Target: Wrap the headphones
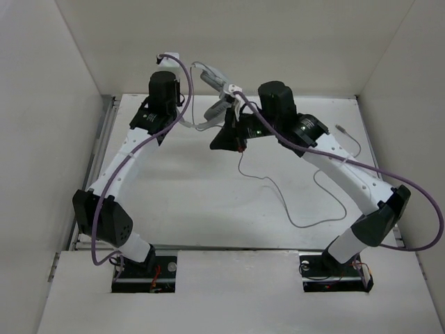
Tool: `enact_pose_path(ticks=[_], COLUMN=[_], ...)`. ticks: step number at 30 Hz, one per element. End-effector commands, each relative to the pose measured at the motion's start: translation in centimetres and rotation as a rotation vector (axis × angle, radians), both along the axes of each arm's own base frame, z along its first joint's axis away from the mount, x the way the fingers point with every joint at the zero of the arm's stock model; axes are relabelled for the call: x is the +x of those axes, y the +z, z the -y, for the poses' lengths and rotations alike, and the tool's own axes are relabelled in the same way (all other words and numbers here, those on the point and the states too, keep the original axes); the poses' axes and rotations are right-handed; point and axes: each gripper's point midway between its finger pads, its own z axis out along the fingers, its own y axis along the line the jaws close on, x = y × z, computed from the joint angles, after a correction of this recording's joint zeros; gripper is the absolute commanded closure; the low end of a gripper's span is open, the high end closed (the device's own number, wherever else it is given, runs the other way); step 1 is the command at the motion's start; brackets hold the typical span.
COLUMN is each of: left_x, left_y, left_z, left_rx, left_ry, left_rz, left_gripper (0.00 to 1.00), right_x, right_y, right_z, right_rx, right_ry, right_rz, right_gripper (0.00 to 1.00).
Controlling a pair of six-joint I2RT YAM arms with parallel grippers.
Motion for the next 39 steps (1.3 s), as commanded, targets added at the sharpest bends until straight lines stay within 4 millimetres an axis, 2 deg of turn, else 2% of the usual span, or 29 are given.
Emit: enact_pose_path(ticks=[1,5,8,12,15,19,23,29,32,35,39], left_x=[-1.2,-1.3,-1.3,-1.7,-2.1,-2.7,-3.8,-5.8,-6.5,-7.1,-7.8], left_y=[5.6,4.1,2.8,1.6,0.6,-0.1,-0.3,-0.3,-0.4,-0.7,-0.9], left_z=[0.7,1.6,2.4,3.5,4.0,5.1,6.8,8.7,8.7,8.6,9.4], left_rx=[-0.069,-0.060,-0.057,-0.049,-0.043,-0.045,-0.061,-0.091,-0.097,-0.102,-0.095], left_ry=[-0.009,-0.029,-0.046,-0.081,-0.095,-0.134,-0.203,-0.299,-0.316,-0.327,-0.370], left_rz=[0.180,0.148,0.119,0.088,0.063,0.034,0.011,-0.007,-0.019,-0.034,-0.042], left_gripper=[1.00,1.00,1.00,1.00,1.00,1.00,1.00,1.00,1.00,1.00,1.00], right_x=[0.6,2.2,3.6,7.7,10.3,12.4,14.9,18.4,19.5,20.2,20.4], right_y=[-0.5,-0.1,1.6,5.3,9.2,12.9,14.6,13.0,12.8,13.6,14.4], right_z=[0.9,1.1,1.2,2.8,4.2,5.1,6.2,8.7,10.4,11.9,12.4], right_rx=[-0.168,-0.308,-0.367,-0.495,-0.566,-0.593,-0.592,-0.655,-0.684,-0.688,-0.659], right_ry=[-0.042,-0.100,-0.159,-0.330,-0.476,-0.634,-0.766,-0.792,-0.816,-0.856,-0.876], right_rz=[0.311,0.595,0.764,1.088,1.318,1.507,1.601,1.577,1.576,1.572,1.561], right_gripper=[0.99,1.00,1.00,1.00,1.00,1.00,0.99,0.93,0.92,0.91,0.87])
